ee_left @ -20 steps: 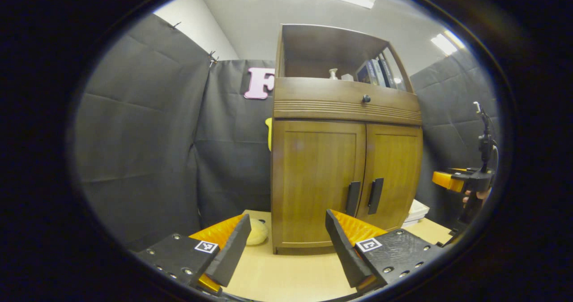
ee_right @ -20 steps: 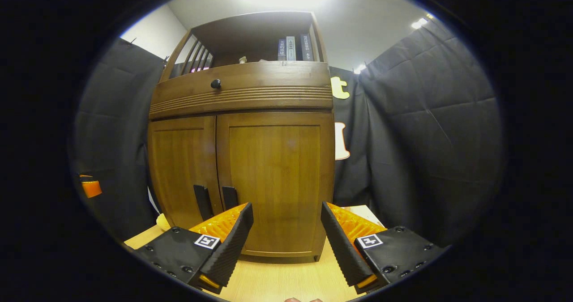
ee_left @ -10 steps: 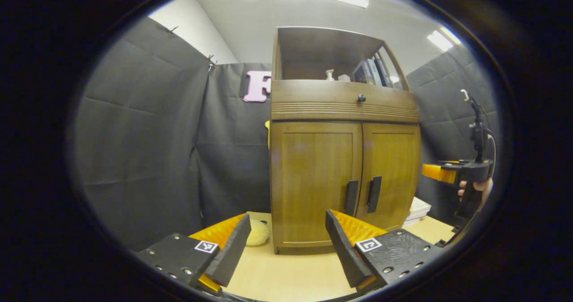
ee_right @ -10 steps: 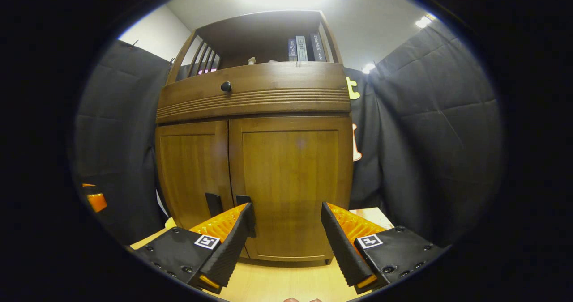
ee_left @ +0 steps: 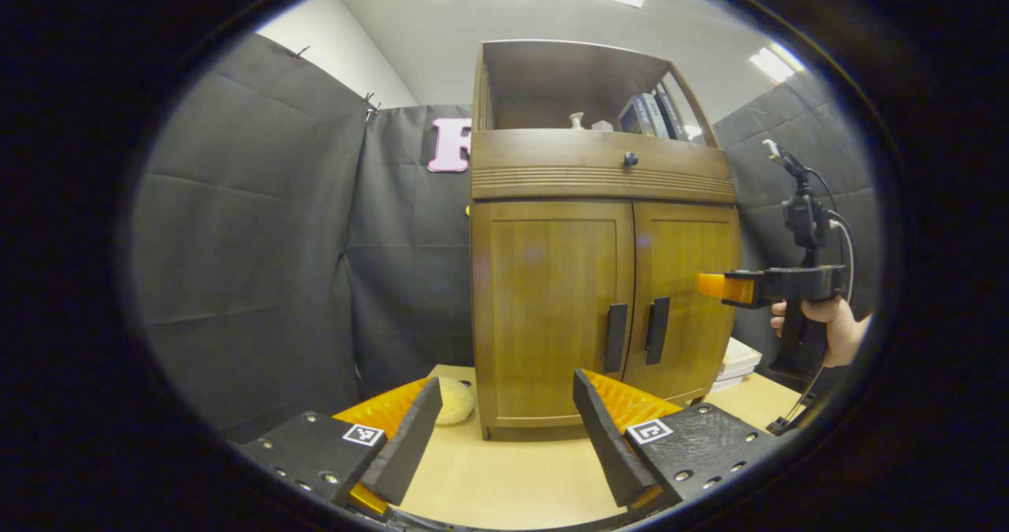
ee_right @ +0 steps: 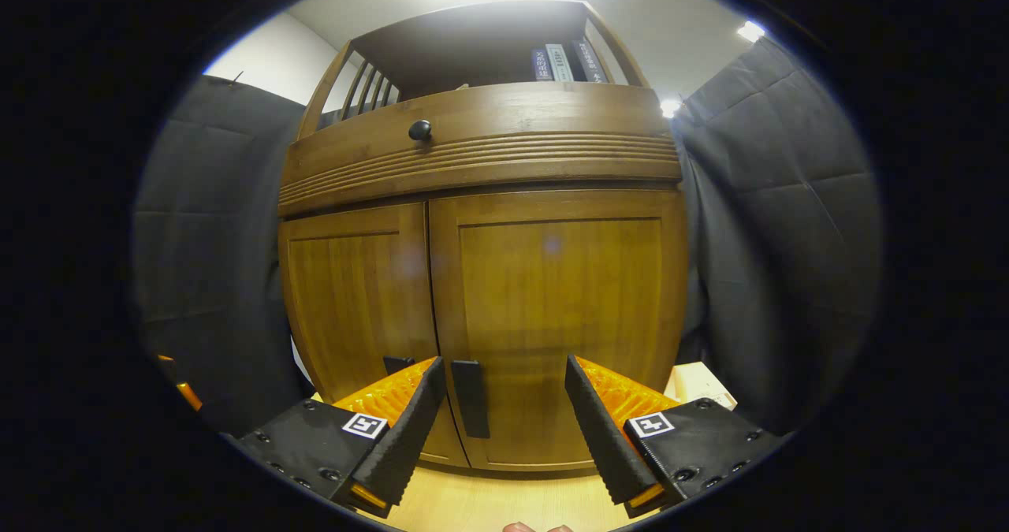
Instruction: Open the right door of the double-door shoe cabinet with the right hand, and open the left door with the left hand.
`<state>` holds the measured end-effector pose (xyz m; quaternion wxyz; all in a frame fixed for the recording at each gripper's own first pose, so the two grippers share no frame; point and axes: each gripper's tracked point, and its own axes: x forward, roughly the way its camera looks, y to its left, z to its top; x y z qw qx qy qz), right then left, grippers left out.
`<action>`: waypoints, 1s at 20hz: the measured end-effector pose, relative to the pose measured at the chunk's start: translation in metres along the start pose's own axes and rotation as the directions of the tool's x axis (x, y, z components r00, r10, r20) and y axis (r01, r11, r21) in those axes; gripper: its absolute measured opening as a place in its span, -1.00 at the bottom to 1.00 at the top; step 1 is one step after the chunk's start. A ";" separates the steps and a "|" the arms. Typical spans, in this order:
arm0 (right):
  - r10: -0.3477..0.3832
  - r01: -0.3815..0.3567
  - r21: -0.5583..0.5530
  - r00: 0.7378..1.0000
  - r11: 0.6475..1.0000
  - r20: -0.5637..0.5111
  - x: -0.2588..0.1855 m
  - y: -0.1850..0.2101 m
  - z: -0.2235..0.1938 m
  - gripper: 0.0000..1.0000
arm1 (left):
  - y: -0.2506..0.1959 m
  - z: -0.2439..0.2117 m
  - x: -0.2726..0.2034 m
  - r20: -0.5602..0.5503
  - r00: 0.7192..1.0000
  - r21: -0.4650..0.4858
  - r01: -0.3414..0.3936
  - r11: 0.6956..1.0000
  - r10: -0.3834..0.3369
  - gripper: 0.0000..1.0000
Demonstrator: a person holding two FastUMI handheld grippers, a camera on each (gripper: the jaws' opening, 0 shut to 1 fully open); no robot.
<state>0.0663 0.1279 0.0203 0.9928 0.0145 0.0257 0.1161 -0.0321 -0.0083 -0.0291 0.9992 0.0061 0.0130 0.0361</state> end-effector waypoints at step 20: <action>-0.007 -0.006 -0.077 0.986 0.997 -0.168 0.097 0.031 -0.066 0.86 | 0.006 -0.035 0.008 -0.147 0.988 -0.121 -0.071 0.990 0.053 0.93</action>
